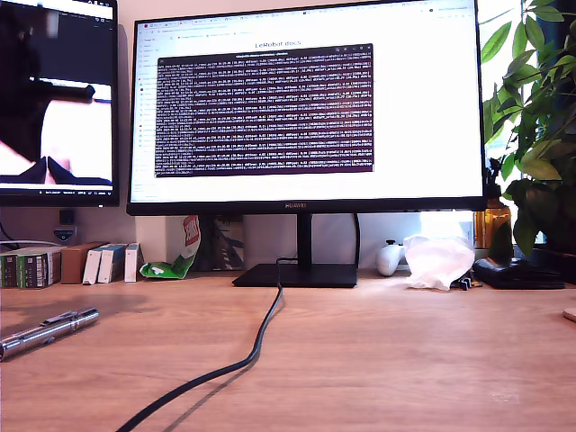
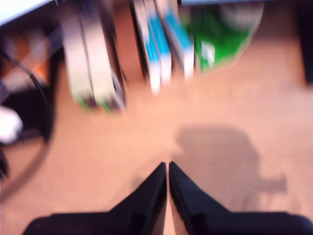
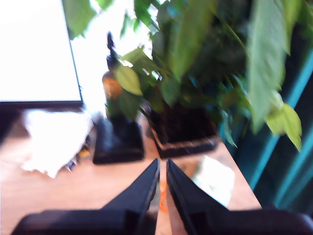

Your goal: Pick the metallic laser pointer with your right arm, pass it to your left arm, then place it down to the left side of the table

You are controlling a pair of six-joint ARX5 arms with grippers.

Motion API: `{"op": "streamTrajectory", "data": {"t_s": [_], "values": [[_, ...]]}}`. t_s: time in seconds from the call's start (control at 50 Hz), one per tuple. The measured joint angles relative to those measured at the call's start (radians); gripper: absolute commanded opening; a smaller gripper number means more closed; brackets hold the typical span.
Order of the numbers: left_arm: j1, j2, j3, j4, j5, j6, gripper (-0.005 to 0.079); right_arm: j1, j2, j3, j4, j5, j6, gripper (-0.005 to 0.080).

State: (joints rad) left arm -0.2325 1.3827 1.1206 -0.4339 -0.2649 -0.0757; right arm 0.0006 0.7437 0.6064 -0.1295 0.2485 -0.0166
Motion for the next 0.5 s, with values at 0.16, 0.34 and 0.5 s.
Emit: {"op": "streamTrajectory", "data": {"t_s": [0.16,0.34,0.5], "values": [[-0.034,-0.019,-0.065,0.151,-0.026,0.035,-0.0013,-0.014,-0.006,-0.056,0.120,0.015,-0.059,0.0036],[-0.021,-0.018,-0.239,0.253,-0.054,0.077,-0.0013,-0.076,-0.005,-0.217,0.212,0.019,-0.112,0.0036],[0.023,-0.017,-0.310,0.338,-0.068,0.080,-0.0013,-0.179,-0.003,-0.272,0.276,-0.111,-0.089,0.0036]]}}
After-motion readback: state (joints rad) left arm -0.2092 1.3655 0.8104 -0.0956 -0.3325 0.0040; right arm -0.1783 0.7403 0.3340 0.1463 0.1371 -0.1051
